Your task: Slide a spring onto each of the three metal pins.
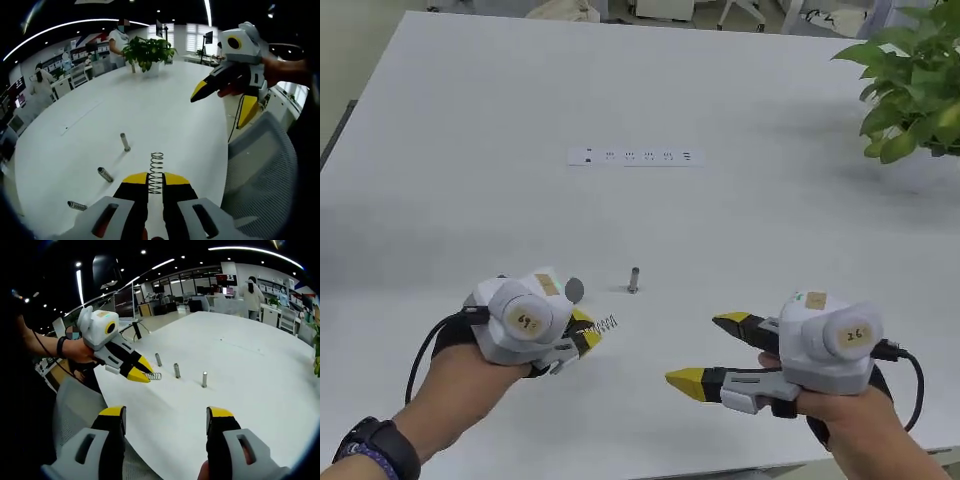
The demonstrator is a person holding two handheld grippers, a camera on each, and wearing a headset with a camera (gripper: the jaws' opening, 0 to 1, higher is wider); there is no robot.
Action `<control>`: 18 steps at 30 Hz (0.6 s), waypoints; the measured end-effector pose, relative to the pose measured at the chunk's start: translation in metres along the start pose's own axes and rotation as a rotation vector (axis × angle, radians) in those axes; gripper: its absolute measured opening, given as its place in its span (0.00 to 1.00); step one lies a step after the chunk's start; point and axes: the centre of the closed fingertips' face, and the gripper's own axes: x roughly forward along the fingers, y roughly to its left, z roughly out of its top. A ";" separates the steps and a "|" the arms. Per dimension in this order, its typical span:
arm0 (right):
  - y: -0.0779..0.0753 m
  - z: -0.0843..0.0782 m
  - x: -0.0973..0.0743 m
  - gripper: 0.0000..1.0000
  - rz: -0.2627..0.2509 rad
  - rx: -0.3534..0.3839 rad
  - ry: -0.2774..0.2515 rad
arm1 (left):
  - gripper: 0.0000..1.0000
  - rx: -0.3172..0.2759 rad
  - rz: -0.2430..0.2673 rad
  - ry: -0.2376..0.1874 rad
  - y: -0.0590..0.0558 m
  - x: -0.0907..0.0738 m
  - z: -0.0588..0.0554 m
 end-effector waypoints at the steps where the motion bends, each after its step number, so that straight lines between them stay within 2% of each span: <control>1: 0.001 0.000 0.001 0.64 0.003 -0.002 0.001 | 0.02 0.005 0.000 -0.003 -0.001 -0.001 0.002; 5: 0.002 0.004 0.004 0.64 0.013 -0.013 0.003 | 0.02 0.028 -0.002 -0.018 -0.006 -0.007 0.008; 18: 0.007 0.011 0.012 0.59 0.063 -0.051 0.013 | 0.02 0.072 -0.012 -0.035 -0.016 -0.014 0.018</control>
